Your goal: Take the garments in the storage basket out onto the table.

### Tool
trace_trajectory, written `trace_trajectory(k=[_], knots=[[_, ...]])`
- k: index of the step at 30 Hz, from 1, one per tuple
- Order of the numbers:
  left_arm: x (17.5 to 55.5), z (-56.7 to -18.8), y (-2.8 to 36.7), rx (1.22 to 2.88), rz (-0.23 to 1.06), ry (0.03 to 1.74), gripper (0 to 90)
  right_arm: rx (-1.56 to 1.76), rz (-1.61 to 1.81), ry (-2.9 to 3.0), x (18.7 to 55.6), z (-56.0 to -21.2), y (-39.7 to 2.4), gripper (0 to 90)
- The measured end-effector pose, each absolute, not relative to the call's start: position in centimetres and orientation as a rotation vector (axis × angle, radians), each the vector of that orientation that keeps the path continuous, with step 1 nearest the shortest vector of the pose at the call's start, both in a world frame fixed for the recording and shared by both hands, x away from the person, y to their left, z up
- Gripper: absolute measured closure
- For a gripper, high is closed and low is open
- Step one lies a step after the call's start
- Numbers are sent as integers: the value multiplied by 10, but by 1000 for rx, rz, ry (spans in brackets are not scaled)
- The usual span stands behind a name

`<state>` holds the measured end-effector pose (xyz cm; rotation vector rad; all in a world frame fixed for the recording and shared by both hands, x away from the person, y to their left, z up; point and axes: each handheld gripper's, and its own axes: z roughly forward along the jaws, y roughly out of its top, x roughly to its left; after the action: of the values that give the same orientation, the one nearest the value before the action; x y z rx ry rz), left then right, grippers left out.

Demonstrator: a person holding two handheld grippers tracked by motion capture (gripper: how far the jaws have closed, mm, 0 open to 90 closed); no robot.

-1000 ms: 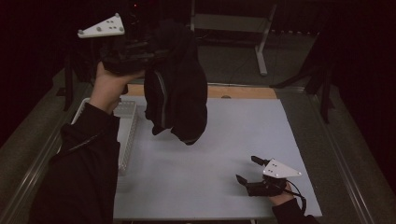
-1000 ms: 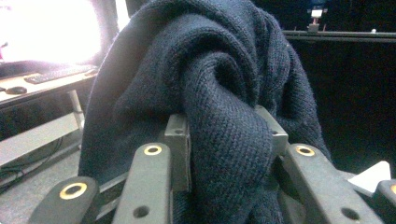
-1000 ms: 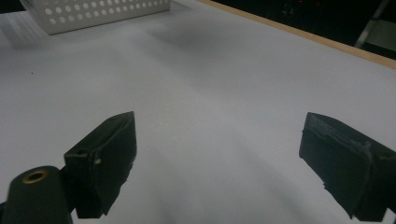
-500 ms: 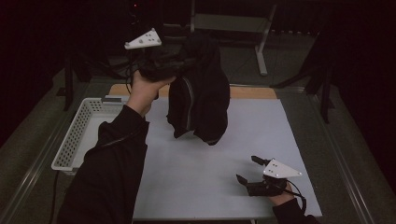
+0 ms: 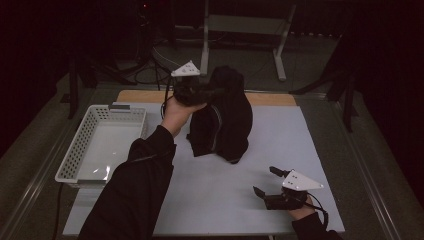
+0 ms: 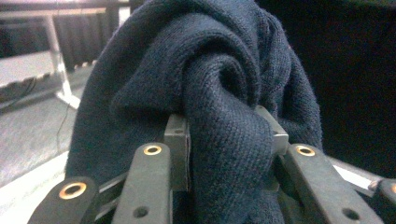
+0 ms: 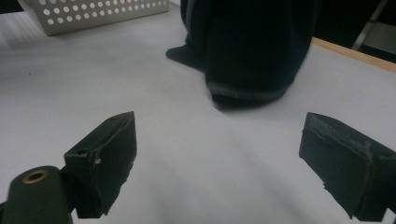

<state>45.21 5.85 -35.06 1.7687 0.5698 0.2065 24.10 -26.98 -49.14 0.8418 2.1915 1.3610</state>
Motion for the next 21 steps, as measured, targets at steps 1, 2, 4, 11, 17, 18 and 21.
trace_trajectory(k=[1, 2, 4, 11, 17, 18, 21], knots=[[453, -356, 57, 1767, 195, 574, 666, 841, 1362, 2191, 241, -491, -270, 111], [453, -361, 55, 1769, 195, 577, 666, 841, 1362, 2191, 241, -491, -270, 111], [454, -369, 52, 1787, 189, 584, 666, 842, 1363, 2191, 241, -491, -270, 111], [457, -392, 43, 1817, 134, 619, 661, 848, 1356, 2199, 240, -492, -269, 110], [458, -412, 30, 1843, 100, 596, 653, 851, 1361, 2200, 241, -492, -269, 110], [458, -415, 28, 1852, 90, 593, 653, 849, 1363, 2197, 241, -492, -269, 111], [459, -426, 18, 1881, 68, 599, 653, 850, 1364, 2197, 241, -492, -269, 111]])
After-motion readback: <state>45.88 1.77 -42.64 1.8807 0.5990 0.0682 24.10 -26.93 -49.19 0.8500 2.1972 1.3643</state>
